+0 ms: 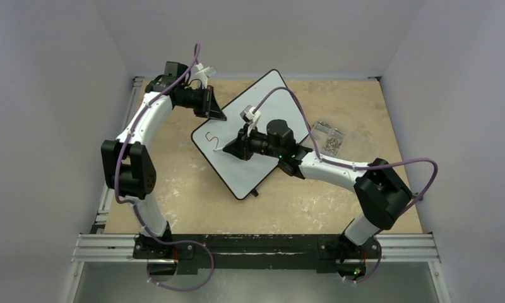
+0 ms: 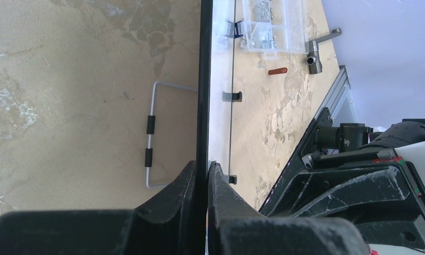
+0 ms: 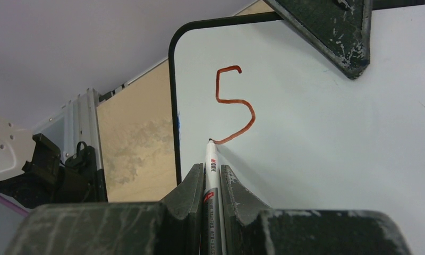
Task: Write a sentence on the whiteboard
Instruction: Write a sentence at the center of the board.
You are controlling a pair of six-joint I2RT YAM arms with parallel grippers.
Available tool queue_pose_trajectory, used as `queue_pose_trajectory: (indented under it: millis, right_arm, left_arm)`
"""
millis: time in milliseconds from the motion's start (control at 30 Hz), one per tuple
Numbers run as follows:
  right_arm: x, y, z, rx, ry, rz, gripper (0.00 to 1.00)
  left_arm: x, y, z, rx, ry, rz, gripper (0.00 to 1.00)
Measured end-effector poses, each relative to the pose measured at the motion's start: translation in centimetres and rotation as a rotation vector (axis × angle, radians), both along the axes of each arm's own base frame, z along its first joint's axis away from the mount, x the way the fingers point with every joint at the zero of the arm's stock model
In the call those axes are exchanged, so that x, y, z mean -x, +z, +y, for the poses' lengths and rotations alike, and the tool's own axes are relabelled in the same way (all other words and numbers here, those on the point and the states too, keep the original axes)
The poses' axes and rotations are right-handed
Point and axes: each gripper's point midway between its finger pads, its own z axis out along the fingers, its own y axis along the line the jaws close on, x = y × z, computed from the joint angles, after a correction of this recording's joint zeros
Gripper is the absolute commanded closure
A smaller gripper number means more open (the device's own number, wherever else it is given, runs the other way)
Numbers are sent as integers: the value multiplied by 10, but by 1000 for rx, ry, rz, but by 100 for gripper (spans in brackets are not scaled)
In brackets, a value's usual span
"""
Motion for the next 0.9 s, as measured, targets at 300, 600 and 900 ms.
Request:
queue_pose_trajectory:
  millis: [300,600,900]
  right_arm:
    - [-1,14,12,-7,40,1,100]
    - [-2,26,10,-30,32,2,100]
    - [-28,55,-20,-110,-39,-12,100]
  left_arm:
    - [1,1,-1,2,0,1,100]
    - [3,5,-3,2,0,0,100]
    - [4,5,-3,1,0,1,100]
